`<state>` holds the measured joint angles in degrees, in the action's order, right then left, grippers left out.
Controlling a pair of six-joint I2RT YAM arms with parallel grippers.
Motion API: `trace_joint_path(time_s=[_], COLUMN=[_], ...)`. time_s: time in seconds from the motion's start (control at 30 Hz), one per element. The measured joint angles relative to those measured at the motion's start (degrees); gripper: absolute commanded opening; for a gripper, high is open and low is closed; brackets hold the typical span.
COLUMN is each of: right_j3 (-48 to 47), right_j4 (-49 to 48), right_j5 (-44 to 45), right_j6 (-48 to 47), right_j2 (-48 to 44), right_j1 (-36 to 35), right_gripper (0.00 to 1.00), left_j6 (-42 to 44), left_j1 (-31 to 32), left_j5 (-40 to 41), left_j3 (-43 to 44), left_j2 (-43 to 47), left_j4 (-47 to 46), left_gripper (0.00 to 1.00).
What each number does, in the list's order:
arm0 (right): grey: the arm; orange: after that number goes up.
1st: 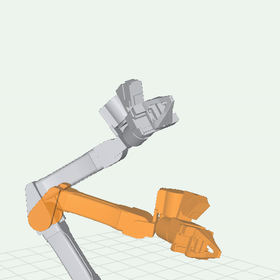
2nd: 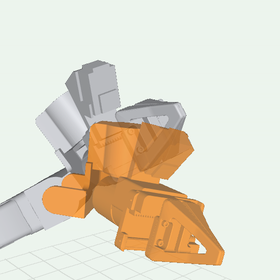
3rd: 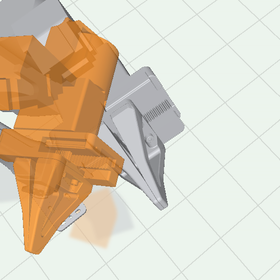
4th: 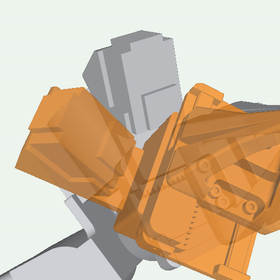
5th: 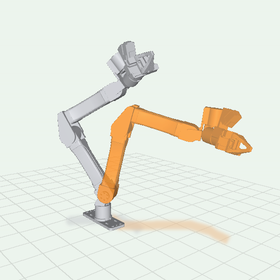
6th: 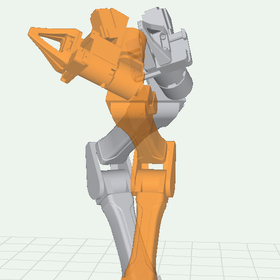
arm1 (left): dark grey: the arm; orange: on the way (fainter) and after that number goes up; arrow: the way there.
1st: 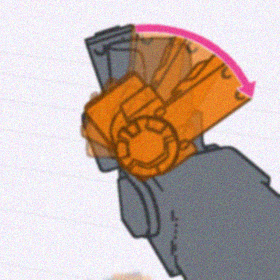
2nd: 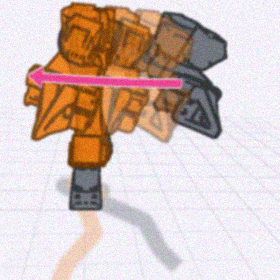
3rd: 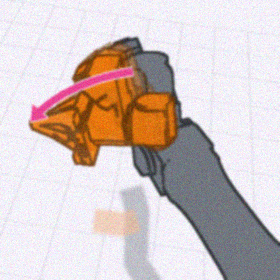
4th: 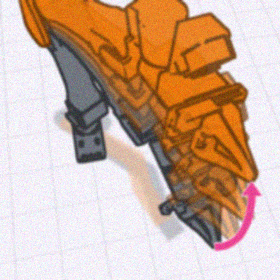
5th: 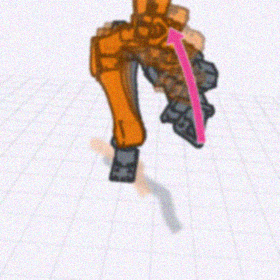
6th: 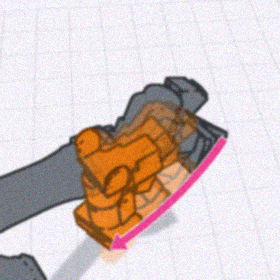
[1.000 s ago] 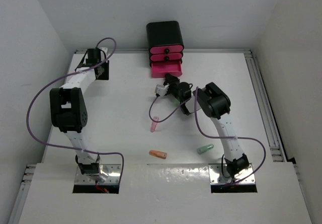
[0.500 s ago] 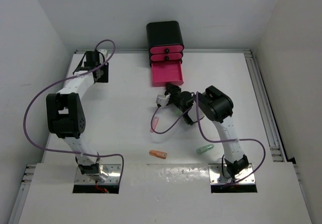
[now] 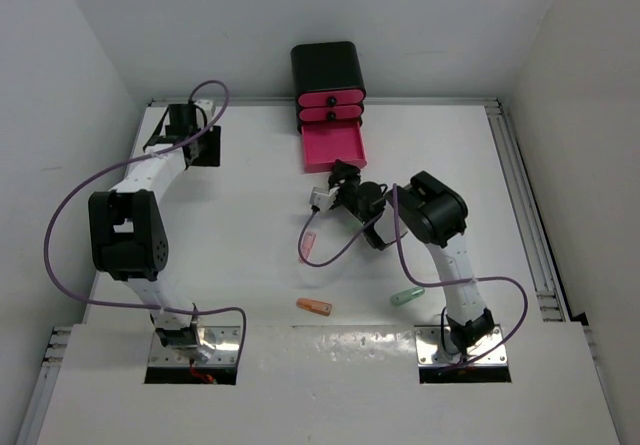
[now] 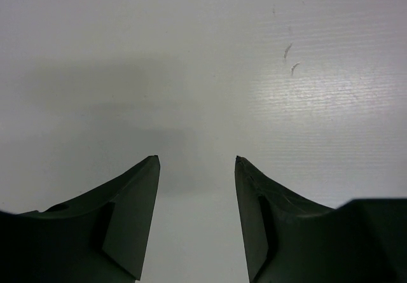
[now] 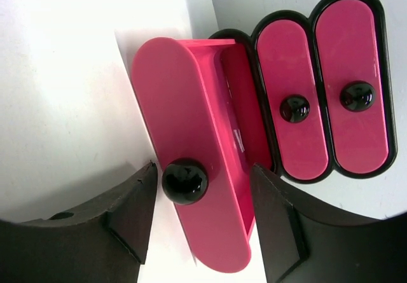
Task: Sort the stationery into containers
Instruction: Open the drawer in the storage box, then pick up the stationery from the center of the board.
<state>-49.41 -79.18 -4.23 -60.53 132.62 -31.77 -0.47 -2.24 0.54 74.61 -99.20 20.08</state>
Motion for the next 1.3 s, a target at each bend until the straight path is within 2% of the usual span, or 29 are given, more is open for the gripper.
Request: trace_joint_path(time_s=[0.13, 0.27, 0.47, 0.53, 0.6, 0.73, 0.83, 1.0, 1.2, 1.3], right_j3=[2.1, 6.8, 11.9, 13.0, 12.9, 5.2, -1.8, 0.9, 7.4, 9.8], right_j4=[0.6, 5.2, 11.8, 14.0, 19.2, 41.4, 52.9, 65.9, 83.2, 91.1], right_j5=[-0.2, -2.8, -6.4, -6.6, -6.6, -7.7, -7.7, -5.3, -1.2, 0.1], right_j6=[1.2, 4.3, 9.7, 12.0, 16.2, 29.6, 41.5, 53.9, 60.0, 61.3], right_j2=[-1.7, -7.1, -13.9, -15.8, -18.7, -27.7, -34.4, -49.8, -62.9, -68.5], right_j1=[0.0, 0.0, -0.3, -0.4, -0.3, 1.1, 3.9, 8.7, 10.9, 11.6], right_gripper=[0.64, 0.7, 0.71, 0.7, 0.69, 0.65, 0.65, 0.67, 0.71, 0.73], left_j6=[0.0, 0.8, 1.6, 1.7, 2.0, 3.7, 5.2, 6.9, 5.7, 4.3], left_j1=[0.0, 0.0, 0.0, 0.0, -0.1, 1.5, 8.0, 22.2, 30.6, 34.0], left_j5=[-0.8, -1.5, -2.7, -3.4, -5.6, -13.1, -17.4, -21.3, -21.1, -21.0], left_j3=[0.0, -0.7, -3.5, -5.0, -6.6, -11.3, -16.8, -24.8, -28.4, -28.4], left_j2=[0.2, 0.8, 3.1, 4.4, 5.9, 10.3, 15.4, 21.8, 20.7, 17.5], left_j4=[0.0, 0.0, -0.3, -0.6, -1.0, -0.8, -0.4, -1.0, -3.4, -5.4], left_gripper=[0.57, 0.57, 0.56, 0.52, 0.49, 0.47, 0.47, 0.47, 0.47, 0.53])
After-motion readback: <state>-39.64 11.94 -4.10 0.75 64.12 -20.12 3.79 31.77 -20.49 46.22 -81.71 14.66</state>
